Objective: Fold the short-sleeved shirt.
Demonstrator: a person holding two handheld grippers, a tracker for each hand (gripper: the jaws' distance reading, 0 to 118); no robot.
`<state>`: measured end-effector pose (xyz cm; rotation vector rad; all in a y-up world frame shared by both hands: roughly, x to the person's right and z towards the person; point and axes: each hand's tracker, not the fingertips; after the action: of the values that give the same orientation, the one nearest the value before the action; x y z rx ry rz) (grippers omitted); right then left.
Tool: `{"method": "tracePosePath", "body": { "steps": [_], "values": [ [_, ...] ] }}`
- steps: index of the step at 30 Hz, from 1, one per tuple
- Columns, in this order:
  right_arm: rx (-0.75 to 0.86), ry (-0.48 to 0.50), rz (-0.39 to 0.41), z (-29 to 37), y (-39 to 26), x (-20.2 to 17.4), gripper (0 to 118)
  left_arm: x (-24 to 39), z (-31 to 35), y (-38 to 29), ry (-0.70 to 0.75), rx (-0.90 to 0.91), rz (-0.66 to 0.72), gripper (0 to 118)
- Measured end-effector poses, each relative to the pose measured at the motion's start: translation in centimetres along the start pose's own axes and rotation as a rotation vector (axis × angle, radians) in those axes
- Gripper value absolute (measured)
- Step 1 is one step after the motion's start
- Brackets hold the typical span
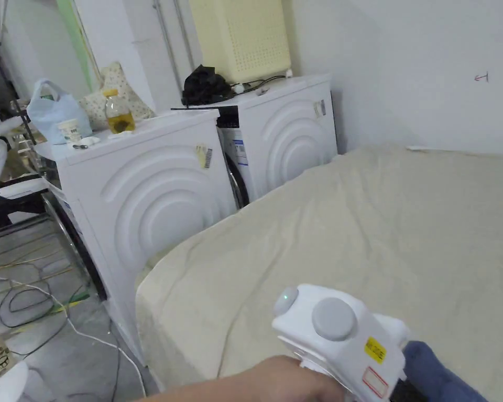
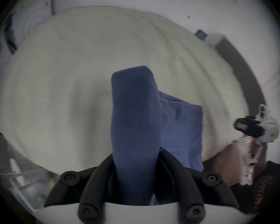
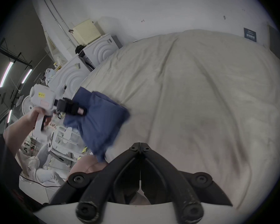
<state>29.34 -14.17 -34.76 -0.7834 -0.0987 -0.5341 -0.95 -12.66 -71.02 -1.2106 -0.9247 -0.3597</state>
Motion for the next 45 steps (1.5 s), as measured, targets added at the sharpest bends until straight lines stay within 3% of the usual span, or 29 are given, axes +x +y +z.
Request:
{"method": "tracePosePath", "body": {
  "steps": [8,11,14,15,16,18,19,21,26,27,28,31,33,36,40,43,45],
  "values": [
    [-0.089,-0.049,0.067,-1.8,-0.6,-1.2,0,-11.7,3.4,5.5,0.431,0.017,-0.074,20],
    [-0.101,-0.095,0.076,-2.0,-0.5,-1.0,0,-14.7,2.5,6.7,0.518,-0.013,-0.023,20],
    [-0.104,-0.104,0.066,-2.0,-0.3,-0.8,0,-16.8,1.8,6.8,0.515,-0.044,0.039,22],
    [-0.101,-0.104,0.059,-2.0,-0.3,-0.8,0,-17.4,1.8,6.7,0.519,-0.043,0.08,36],
    [-0.097,-0.104,0.054,-2.0,-0.2,-0.8,0,-17.8,1.8,6.5,0.525,-0.04,0.112,57],
    [-0.087,-0.101,0.045,-2.0,-0.1,-0.7,0,-18.4,2.4,6.4,0.602,-0.003,0.107,112],
    [-0.081,-0.099,0.041,-2.0,0.0,-0.7,0,-18.6,3.1,6.1,0.64,0.025,0.106,118],
    [-0.067,-0.095,0.037,-1.9,0.1,-0.7,0,-18.5,4.7,6.0,0.68,0.119,0.12,118],
    [-0.035,-0.109,0.029,-0.8,0.1,-0.5,0,-15.8,7.7,5.1,0.596,0.307,0.216,118],
    [-0.021,-0.113,0.022,-0.3,0.0,-0.4,0,-14.9,7.9,4.9,0.555,0.328,0.213,116],
    [-0.005,-0.117,0.015,0.3,-0.1,-0.2,0,-13.7,7.8,4.6,0.508,0.324,0.211,103],
    [0.033,-0.14,-0.013,2.2,-0.3,0.4,0,-9.5,6.3,2.3,0.348,0.399,0.151,78],
    [0.051,-0.153,-0.032,3.5,-0.6,0.8,0,-6.6,4.2,0.8,0.373,0.398,0.105,0],
    [0.087,-0.174,-0.051,5.7,-1.2,1.2,0,-2.1,1.8,-1.8,0.199,0.418,0.111,0],
    [0.176,-0.204,-0.068,8.5,-2.2,1.4,0,6.8,1.5,-4.5,0.163,0.623,0.059,0],
    [0.294,-0.246,-0.104,10.6,-3.5,2.1,0,13.7,2.6,-6.3,0.072,0.804,0.002,0],
    [0.397,-0.273,-0.091,12.4,-4.4,1.9,0,17.6,3.5,-7.6,0.091,0.921,-0.025,0]
  ]
}}
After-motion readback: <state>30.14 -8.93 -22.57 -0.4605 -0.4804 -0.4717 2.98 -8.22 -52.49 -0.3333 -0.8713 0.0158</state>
